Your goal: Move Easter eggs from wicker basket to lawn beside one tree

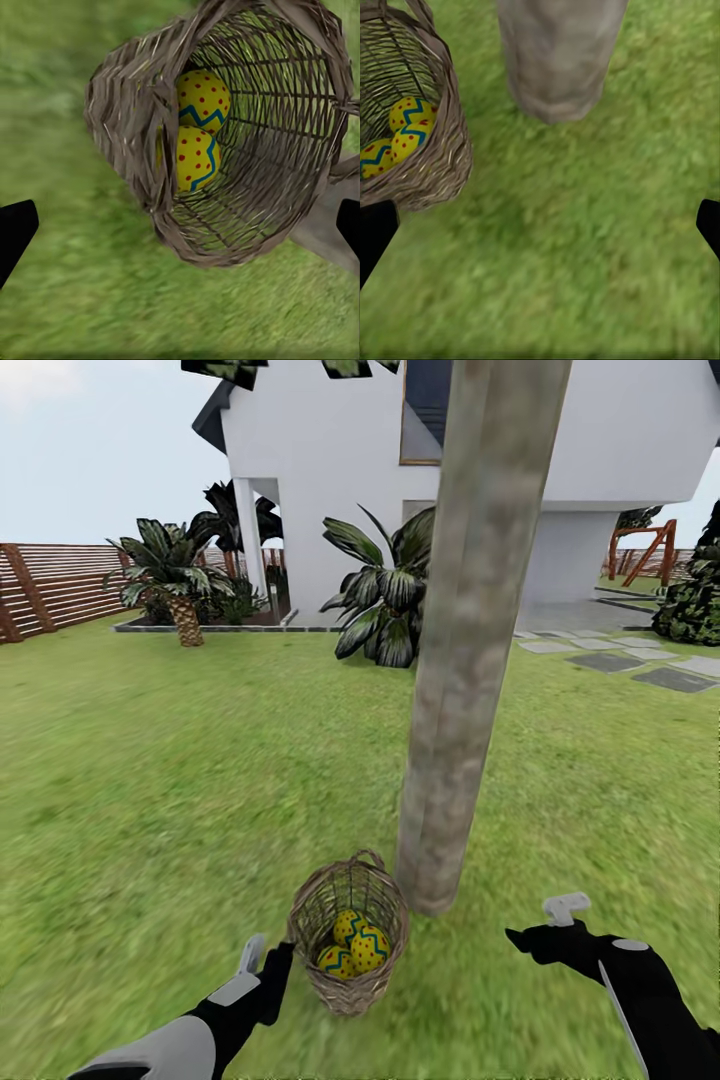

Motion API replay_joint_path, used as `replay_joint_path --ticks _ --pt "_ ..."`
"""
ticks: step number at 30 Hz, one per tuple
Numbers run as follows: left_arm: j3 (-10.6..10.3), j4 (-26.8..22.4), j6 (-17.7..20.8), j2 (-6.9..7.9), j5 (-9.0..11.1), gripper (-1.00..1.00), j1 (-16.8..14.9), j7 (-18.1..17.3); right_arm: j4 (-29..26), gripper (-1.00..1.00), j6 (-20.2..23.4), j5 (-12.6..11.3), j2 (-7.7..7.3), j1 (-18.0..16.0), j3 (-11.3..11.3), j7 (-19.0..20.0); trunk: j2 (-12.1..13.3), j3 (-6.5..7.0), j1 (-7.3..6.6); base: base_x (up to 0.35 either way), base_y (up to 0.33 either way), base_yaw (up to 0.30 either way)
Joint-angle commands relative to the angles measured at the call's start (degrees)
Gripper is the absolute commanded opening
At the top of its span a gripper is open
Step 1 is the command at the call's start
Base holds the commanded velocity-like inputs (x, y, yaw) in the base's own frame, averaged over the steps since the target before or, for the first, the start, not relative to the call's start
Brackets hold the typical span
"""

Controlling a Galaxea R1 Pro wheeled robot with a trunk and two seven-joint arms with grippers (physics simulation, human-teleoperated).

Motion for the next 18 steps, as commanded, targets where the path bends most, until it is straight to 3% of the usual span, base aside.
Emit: replay_joint_path --ticks 1,7,12,13,18 --pt "0.4 -0.1 0.0 -0.01 -0.1 1.0 0.0 0.2 0.0 1.0 0.1 0.6 0.01 0.0 -0.1 0.5 0.4 0.13 -0.24 -0.074 0.037 0.0" --pt "0.1 -3.7 0.1 0.22 -0.6 1.0 0.0 0.4 0.4 1.0 0.1 0.6 0.02 0.0 0.0 0.6 0.8 0.31 -0.46 -0.019 0.009 0.0" --pt "0.4 -4.8 0.6 3.15 -0.2 1.0 0.0 0.4 0.5 1.0 0.2 0.5 0.02 0.0 0.5 0.7 0.8 0.31 -0.46 -0.001 0.0 0.0" --pt "0.6 -5.7 1.9 4.41 0.0 1.0 0.0 0.3 0.5 1.0 0.2 0.6 0.02 0.0 0.6 0.7 0.8 0.31 -0.46 0.0 0.037 0.0" --pt "1.8 -8.6 5.9 5.86 0.4 1.0 0.1 0.2 0.6 1.0 0.2 0.5 0.08 0.0 0.8 0.7 0.8 0.31 -0.46 0.057 0.211 0.0"
